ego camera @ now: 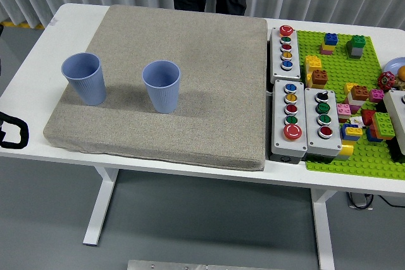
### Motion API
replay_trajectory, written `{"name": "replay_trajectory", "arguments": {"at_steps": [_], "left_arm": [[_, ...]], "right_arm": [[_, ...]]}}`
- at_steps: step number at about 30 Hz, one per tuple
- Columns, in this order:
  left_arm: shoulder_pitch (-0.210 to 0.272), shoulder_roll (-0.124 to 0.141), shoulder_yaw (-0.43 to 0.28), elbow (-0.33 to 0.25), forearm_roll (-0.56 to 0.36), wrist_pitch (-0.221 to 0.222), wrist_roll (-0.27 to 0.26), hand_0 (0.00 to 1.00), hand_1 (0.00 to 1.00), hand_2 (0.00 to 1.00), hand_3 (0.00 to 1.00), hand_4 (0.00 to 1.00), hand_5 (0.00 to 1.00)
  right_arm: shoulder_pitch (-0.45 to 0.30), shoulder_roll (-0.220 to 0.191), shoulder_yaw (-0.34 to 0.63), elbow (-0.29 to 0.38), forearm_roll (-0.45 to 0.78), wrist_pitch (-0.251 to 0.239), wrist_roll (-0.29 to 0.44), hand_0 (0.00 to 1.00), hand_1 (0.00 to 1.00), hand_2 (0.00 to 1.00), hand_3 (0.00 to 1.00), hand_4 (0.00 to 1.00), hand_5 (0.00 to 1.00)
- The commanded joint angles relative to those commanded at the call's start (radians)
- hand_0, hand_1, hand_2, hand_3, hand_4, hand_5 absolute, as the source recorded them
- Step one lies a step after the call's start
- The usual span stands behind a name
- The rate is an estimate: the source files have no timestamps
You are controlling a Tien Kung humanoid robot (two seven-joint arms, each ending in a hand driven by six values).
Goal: Pick cup pour cup place
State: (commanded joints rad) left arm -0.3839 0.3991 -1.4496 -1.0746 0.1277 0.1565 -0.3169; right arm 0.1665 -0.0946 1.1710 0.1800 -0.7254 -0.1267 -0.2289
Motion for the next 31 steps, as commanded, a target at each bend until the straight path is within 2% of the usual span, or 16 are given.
{"name": "replay_trajectory", "arguments": {"at_steps": [15, 23, 31], "left_arm": [[0.008, 0.005, 0.002, -0.003, 0.006, 0.003, 0.004, 0.787, 0.778, 0.863, 0.872, 0.947, 0.904], [0.011, 0.005, 0.004, -0.004, 0.008, 0.004, 0.005, 0.787, 0.778, 0.862, 0.872, 0.945, 0.902], [0.010, 0.006, -0.001, -0.005, 0.009, 0.004, 0.005, 0.787, 0.778, 0.862, 0.872, 0.944, 0.903]], "right_arm": [[-0.017, -0.010, -0.042, 0.000, 0.029, 0.023, 0.003, 0.723, 0.691, 0.736, 0.703, 0.321, 0.270], [-0.019, -0.008, -0.028, 0.000, 0.015, 0.022, 0.000, 0.723, 0.691, 0.738, 0.704, 0.322, 0.272], [-0.016, -0.010, -0.065, 0.000, 0.058, 0.017, 0.011, 0.722, 0.691, 0.736, 0.704, 0.324, 0.279]]}}
